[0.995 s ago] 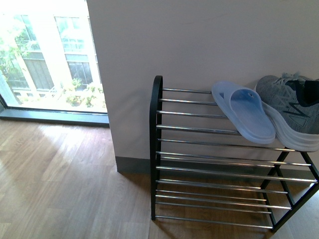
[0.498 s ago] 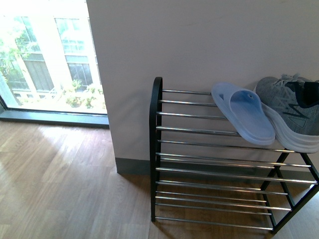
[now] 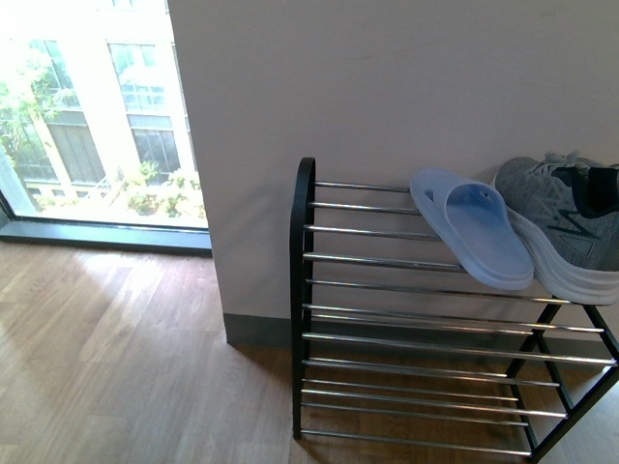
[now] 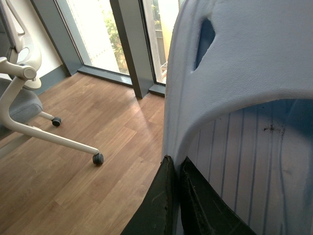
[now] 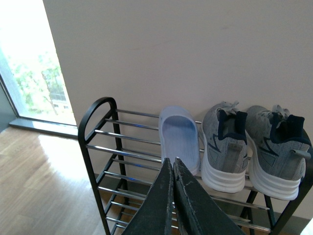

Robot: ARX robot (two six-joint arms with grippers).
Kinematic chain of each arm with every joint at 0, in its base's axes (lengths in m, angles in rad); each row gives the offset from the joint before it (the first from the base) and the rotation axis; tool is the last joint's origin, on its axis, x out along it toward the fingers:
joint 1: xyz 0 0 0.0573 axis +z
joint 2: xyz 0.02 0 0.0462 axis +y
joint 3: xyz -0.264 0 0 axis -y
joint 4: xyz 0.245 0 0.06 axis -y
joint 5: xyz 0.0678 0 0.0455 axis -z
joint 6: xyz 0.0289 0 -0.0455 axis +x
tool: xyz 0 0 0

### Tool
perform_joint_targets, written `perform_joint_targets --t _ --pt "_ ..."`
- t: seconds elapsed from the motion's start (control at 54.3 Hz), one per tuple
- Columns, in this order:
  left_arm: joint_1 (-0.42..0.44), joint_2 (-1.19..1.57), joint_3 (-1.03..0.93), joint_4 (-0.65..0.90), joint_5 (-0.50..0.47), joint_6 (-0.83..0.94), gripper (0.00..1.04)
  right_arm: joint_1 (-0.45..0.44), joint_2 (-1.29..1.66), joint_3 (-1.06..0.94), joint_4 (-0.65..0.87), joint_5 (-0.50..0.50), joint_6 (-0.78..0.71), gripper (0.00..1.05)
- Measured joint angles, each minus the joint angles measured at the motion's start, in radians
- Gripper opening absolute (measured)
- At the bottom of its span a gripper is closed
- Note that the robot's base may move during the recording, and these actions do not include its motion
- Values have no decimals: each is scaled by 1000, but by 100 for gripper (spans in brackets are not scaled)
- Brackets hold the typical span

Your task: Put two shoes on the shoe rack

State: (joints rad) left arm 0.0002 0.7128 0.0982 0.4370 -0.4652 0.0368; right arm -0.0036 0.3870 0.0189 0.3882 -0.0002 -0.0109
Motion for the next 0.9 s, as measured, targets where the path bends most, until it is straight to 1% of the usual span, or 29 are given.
perform_joint_targets --t 0.276,0.553,0.571,0.645,0.903 --pt "0 0 0 0 0 0 2 0 -132 0 -132 0 0 2" --pt "0 0 0 0 0 0 2 0 -216 0 -216 0 0 2" --pt "0 0 0 0 0 0 2 0 -228 0 -228 0 0 2" --pt "0 0 0 0 0 0 2 0 -344 0 -373 1 0 2" --pt "0 0 0 0 0 0 2 0 -381 0 -385 0 0 2"
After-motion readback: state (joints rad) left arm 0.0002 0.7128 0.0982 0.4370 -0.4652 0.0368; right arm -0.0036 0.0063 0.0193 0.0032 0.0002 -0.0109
